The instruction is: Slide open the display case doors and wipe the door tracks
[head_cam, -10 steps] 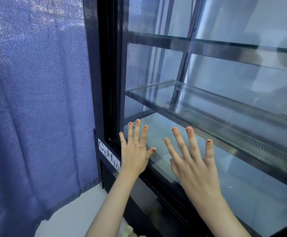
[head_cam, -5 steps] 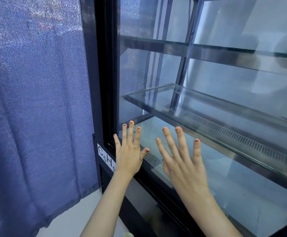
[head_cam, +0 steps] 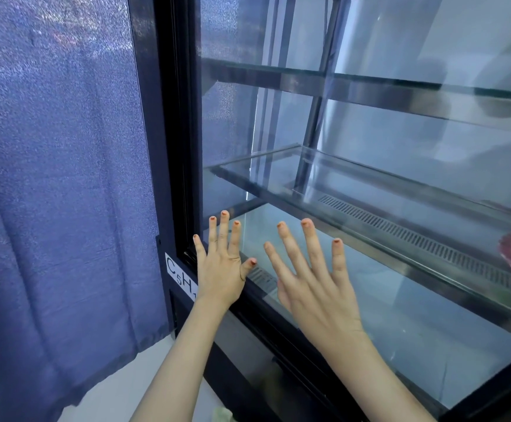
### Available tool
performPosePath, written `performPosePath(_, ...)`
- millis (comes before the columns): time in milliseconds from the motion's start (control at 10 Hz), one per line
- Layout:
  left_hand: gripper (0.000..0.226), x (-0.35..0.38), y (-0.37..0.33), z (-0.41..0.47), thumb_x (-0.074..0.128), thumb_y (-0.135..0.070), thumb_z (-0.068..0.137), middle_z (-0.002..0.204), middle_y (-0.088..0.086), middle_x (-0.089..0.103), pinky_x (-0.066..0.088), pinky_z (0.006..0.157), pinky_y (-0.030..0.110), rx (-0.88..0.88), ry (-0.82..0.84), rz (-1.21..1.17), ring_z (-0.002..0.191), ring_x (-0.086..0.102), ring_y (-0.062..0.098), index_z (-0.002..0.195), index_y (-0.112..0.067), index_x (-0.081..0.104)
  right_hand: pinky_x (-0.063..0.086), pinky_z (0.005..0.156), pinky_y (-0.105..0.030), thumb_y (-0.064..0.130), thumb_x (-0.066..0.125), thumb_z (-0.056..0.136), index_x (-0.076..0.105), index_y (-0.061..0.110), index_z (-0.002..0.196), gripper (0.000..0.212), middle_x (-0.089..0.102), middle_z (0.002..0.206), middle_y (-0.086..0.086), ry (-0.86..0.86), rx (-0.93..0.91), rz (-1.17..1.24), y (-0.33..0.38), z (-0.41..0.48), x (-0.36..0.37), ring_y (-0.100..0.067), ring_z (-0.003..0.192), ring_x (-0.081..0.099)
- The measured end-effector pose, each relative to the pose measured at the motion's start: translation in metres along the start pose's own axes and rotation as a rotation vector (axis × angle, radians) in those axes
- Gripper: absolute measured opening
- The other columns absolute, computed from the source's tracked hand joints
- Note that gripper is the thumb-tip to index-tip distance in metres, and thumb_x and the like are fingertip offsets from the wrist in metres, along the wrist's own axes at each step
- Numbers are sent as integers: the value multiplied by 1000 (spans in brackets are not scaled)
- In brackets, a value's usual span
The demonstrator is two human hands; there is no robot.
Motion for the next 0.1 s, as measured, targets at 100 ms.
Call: performPosePath(100,65,1,-3,0,1,-58,95,153,-1,-24,8,104,62,4,15,27,141,3,32,146,-22,-18,14,111,-57,23,59,81,53,26,131,51,40,148,-3,-89,-31,300,-6,-1,-19,-29,138,32)
Point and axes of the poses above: each hand's wrist, its own z-axis towards the middle knuckle, its own x-axis out of the palm, y = z × x, the point moved 3 cm from there along z, towards the middle knuckle
